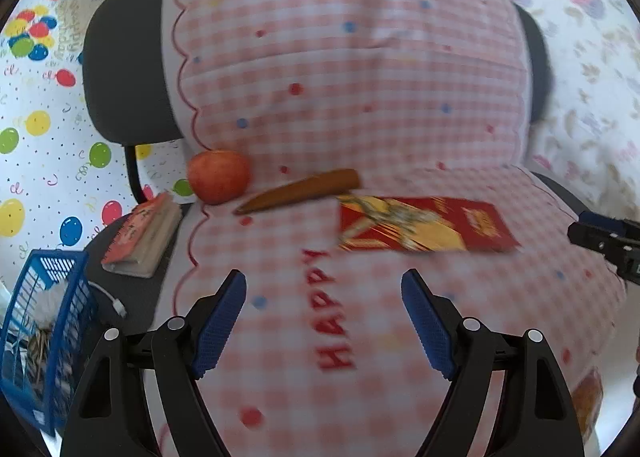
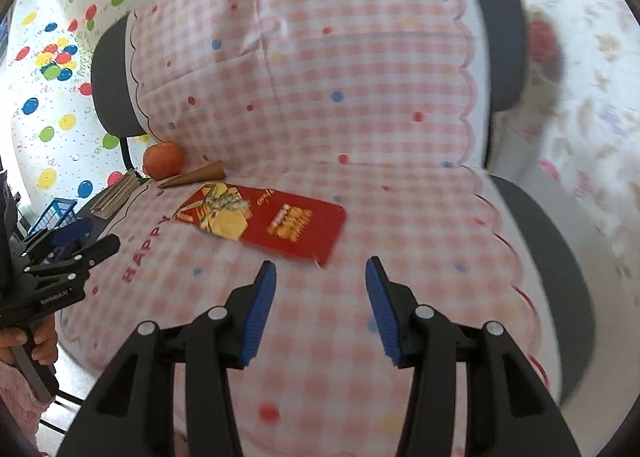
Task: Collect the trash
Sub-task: 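Return both grippers to the chair seat, then move the left gripper toward the brown wooden semicircle piece on the seat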
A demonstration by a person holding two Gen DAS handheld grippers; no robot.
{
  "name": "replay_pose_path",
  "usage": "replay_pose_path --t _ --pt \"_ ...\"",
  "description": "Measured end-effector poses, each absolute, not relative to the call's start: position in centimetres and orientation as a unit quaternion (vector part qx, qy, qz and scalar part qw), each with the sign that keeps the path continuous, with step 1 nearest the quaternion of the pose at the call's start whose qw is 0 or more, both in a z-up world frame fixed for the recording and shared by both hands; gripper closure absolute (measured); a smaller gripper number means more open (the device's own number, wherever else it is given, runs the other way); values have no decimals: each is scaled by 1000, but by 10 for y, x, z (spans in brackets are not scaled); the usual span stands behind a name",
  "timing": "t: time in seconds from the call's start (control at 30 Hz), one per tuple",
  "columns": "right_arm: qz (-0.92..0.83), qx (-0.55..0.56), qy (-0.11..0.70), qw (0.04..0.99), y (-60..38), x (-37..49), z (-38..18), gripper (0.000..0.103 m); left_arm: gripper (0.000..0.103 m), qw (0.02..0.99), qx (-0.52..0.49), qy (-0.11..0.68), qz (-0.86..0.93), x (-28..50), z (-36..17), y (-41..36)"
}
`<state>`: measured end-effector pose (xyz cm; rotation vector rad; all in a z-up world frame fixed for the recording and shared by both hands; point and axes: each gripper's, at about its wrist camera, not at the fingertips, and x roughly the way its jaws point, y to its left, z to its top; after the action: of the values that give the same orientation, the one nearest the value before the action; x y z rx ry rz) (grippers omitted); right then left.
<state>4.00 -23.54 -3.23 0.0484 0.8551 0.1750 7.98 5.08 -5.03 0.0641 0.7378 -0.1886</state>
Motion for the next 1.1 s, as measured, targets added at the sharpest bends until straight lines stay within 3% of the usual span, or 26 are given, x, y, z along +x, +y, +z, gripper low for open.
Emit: replay_pose_path --t 0.07,0.17,0.43,0.6,0.83,1.0,1.1 --pt "93 20 424 901 -227 66 -41 57 23 929 26 360 -83 95 -49 60" --pt "106 23 435 894 -215 98 -50 67 23 931 23 358 -67 116 -47 68" --pt "105 17 451 886 -197 160 -74 68 19 923 26 371 -101 181 -50 36" --pt "97 26 469 877 -204 178 -90 88 19 913 60 391 -99 221 -60 -6" --pt "109 34 484 868 -208 172 -105 90 22 894 100 432 -55 252 -83 -28" --pt "115 33 490 864 -207 160 -105 90 42 877 85 470 -50 245 -91 -10" --pt "118 17 494 861 -205 144 -103 90 67 873 54 480 -71 224 -93 13"
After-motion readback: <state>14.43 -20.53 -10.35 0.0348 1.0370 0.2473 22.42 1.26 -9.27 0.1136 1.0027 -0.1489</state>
